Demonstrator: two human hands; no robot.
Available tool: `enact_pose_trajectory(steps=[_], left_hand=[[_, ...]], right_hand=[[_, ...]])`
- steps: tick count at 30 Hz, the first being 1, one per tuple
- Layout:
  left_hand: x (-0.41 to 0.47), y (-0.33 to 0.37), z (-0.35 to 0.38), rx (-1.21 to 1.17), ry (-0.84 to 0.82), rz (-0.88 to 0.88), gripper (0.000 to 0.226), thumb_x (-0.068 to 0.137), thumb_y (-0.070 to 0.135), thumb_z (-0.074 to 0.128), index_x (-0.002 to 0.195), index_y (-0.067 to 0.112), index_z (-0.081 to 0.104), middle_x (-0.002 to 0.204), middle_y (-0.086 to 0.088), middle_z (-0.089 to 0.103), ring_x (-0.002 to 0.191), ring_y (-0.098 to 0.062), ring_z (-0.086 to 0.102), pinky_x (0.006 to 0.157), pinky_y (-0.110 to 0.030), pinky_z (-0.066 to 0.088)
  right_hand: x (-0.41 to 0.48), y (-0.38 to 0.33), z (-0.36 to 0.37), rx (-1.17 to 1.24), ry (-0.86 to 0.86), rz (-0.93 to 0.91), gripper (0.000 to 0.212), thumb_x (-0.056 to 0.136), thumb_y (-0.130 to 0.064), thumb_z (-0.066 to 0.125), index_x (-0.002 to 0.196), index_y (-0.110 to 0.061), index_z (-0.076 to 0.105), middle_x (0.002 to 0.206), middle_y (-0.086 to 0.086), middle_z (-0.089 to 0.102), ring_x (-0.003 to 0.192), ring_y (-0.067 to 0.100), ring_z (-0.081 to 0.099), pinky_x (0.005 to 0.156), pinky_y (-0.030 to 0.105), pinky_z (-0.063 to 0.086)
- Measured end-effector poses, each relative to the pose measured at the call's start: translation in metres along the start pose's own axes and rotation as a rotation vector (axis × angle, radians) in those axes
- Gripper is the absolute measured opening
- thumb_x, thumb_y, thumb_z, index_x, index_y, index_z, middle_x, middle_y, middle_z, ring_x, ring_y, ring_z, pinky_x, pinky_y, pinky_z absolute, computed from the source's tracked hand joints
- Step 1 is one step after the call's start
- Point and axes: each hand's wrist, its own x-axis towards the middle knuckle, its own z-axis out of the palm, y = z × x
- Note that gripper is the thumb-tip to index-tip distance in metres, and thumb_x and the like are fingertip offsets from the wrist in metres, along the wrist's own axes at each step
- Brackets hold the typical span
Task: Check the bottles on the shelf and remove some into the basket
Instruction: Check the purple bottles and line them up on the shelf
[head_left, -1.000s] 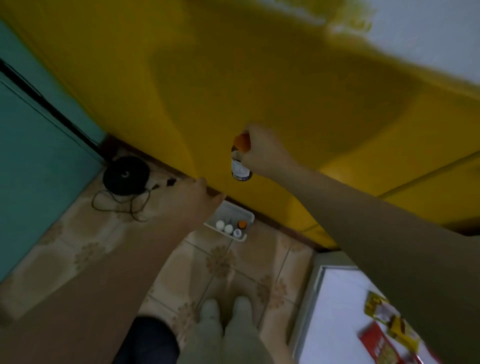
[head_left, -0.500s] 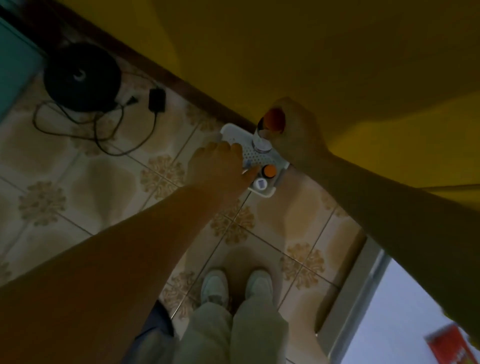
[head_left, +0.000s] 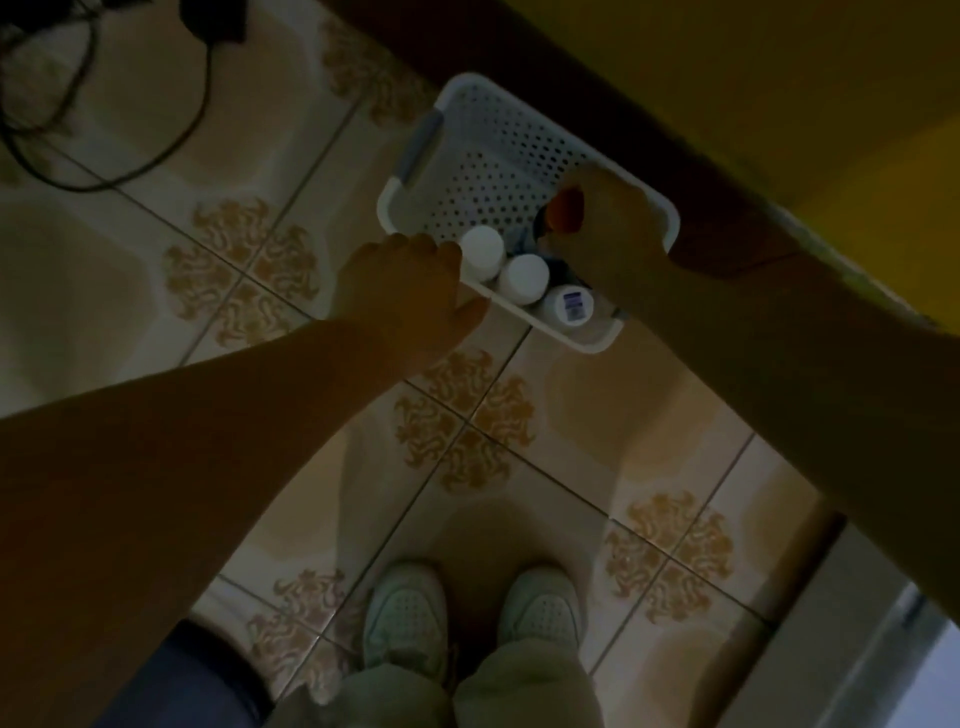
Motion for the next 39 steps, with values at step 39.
enact_pose_trajectory(steps=[39], left_hand=[[-0.401, 0.046, -0.543, 0.003, 0.444, -0.051, 0.053, 0.092, 0.059, 0.036, 0.127, 0.020, 0.045, 0.115, -0.005, 0.055, 0.111, -0.026, 0.049, 0.084, -0.038, 0.044]], right_hand=[[-0.385, -0.361, -0.537, -0.446, 0.245, -0.301, 0.049, 0.093, -0.046, 0.049, 0.133, -0.017, 0.046, 0.131, 0.011, 0.047, 0.118, 0.032, 0.049, 0.088, 0.041, 0.048]])
